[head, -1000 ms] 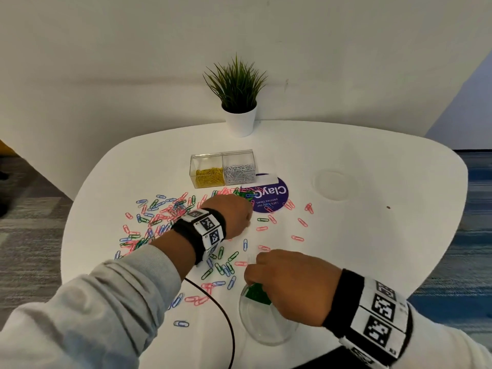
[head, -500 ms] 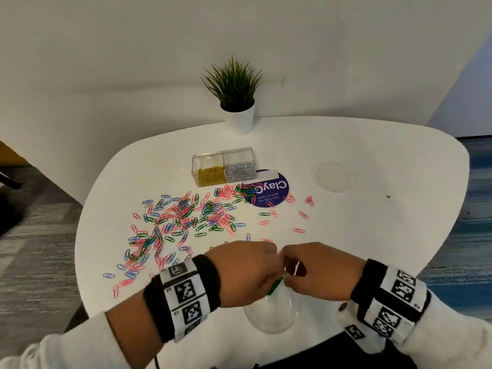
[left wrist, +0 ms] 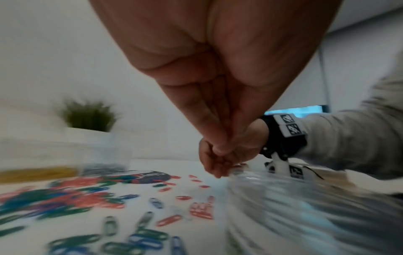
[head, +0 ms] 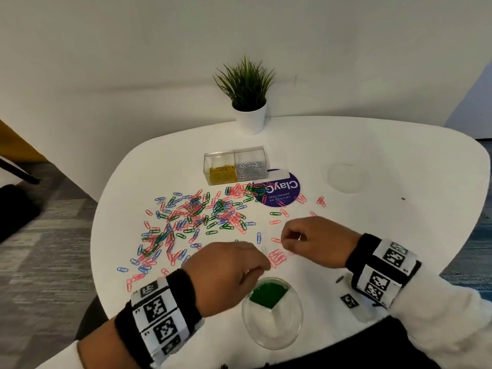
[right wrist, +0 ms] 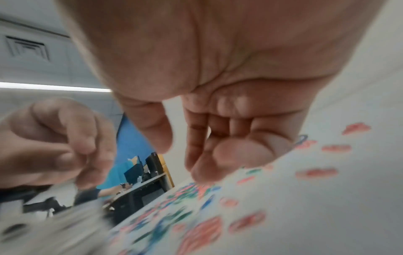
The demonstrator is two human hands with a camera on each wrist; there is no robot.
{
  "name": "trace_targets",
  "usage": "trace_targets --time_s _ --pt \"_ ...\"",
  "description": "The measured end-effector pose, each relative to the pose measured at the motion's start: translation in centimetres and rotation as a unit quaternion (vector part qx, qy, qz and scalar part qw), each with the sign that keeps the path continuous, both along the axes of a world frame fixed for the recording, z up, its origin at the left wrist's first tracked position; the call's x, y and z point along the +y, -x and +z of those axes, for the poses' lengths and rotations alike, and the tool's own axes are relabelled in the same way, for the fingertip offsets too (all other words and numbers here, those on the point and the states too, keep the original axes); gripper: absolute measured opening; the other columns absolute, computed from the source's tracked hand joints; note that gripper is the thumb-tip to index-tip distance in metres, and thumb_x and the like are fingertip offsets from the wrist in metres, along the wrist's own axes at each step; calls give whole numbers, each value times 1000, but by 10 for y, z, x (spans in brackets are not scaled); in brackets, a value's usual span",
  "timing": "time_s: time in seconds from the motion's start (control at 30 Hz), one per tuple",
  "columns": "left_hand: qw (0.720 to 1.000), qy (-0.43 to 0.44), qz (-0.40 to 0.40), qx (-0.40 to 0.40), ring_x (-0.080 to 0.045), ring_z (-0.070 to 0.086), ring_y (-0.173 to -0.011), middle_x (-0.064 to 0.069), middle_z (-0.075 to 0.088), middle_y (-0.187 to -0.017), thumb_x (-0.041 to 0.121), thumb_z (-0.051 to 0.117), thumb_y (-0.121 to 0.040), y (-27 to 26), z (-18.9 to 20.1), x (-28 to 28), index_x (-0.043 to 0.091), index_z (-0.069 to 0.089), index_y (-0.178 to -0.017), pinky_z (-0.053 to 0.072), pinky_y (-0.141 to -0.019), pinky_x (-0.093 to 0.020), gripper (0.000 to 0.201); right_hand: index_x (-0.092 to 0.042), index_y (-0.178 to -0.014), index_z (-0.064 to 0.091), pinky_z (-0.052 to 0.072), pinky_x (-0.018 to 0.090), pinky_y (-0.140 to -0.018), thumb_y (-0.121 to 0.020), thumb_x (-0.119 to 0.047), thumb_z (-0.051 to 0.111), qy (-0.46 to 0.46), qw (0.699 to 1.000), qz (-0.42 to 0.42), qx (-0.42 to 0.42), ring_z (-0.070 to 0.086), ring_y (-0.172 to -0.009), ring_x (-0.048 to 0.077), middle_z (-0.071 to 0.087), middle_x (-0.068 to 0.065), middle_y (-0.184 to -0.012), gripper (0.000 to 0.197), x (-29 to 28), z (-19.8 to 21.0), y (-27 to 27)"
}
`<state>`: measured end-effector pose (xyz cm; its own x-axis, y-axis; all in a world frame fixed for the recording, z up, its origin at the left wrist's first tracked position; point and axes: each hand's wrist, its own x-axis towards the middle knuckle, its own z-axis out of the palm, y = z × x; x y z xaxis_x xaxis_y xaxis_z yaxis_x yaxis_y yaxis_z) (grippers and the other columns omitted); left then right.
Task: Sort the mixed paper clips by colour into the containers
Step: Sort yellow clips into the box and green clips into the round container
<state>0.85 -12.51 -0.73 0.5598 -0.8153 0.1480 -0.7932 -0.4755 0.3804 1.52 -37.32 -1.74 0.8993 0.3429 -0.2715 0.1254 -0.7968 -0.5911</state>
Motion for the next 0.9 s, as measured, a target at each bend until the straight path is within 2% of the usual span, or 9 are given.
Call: trace_targets --time_s 0.07,0.13,0.23,0.33,0.43,0.6,0.7,0.8,0.9 --pt "995 -30 98 2 -2 57 -80 12 66 -98 24 58 -95 -20 2 13 30 69 -108 50 -73 -21 18 -25 -95 63 42 25 -73 -97 -29 51 60 996 -12 -72 56 -79 7 64 -12 -92 13 2 -5 -31" --pt "975 -125 186 16 -10 59 -100 9 62 -112 28 51 -99 -40 -3 26 31 65 -119 49 -86 -27 25 -25 -91 59 40 28 -71 -97 -25 48 140 985 -6 -105 54 -81 15 58 -7 -92 13 6 -15 -59" --pt "953 -198 225 47 -14 49 -128 7 57 -131 32 49 -100 -57 -19 40 33 61 -127 41 -100 -28 30 -27 -88 52 43 31 -72 -97 -30 46 207 973 -4 -102 53 -82 20 51 -2 -99 11 14 -28 -86" --pt "953 -210 205 74 -15 54 -119 8 58 -126 35 51 -99 -58 -30 45 35 61 -128 43 -95 -27 31 -23 -98 56 48 34 -79 -99 -30 44 232 968 14 -91 55 -87 21 52 2 -108 14 19 -32 -94" --pt "958 -209 178 82 -15 54 -116 7 56 -126 38 52 -98 -55 -37 45 37 59 -131 45 -95 -28 34 -14 -106 59 46 29 -74 -98 -25 45 248 965 28 -81 57 -87 20 58 6 -108 20 22 -31 -95" --pt "960 -200 175 87 -13 55 -107 9 56 -115 41 54 -97 -59 -39 47 34 63 -122 46 -87 -26 28 -18 -84 56 44 27 -63 -86 -35 62 259 965 -1 -39 57 -74 16 60 0 -91 19 26 -29 -97" --pt "956 -201 184 106 -14 55 -96 9 54 -106 39 55 -96 -62 -40 50 30 65 -107 48 -84 -30 17 -19 -82 54 50 31 -68 -85 -36 61 268 962 9 -55 57 -73 16 57 -3 -87 19 30 -20 -93" --pt "953 -195 200 118 -14 54 -87 9 51 -98 36 55 -95 -64 -42 55 28 62 -96 50 -80 -33 11 -22 -83 51 44 28 -63 -86 -24 56 168 983 5 -71 53 -71 14 55 -5 -79 7 42 -14 -87" --pt "951 -181 217 126 -14 55 -81 8 52 -93 33 54 -94 -63 -42 58 24 59 -90 51 -74 -32 10 -28 -95 54 47 28 -64 -88 -11 51 7 999 -16 -36 56 -67 12 60 -5 -77 18 57 -10 -81"
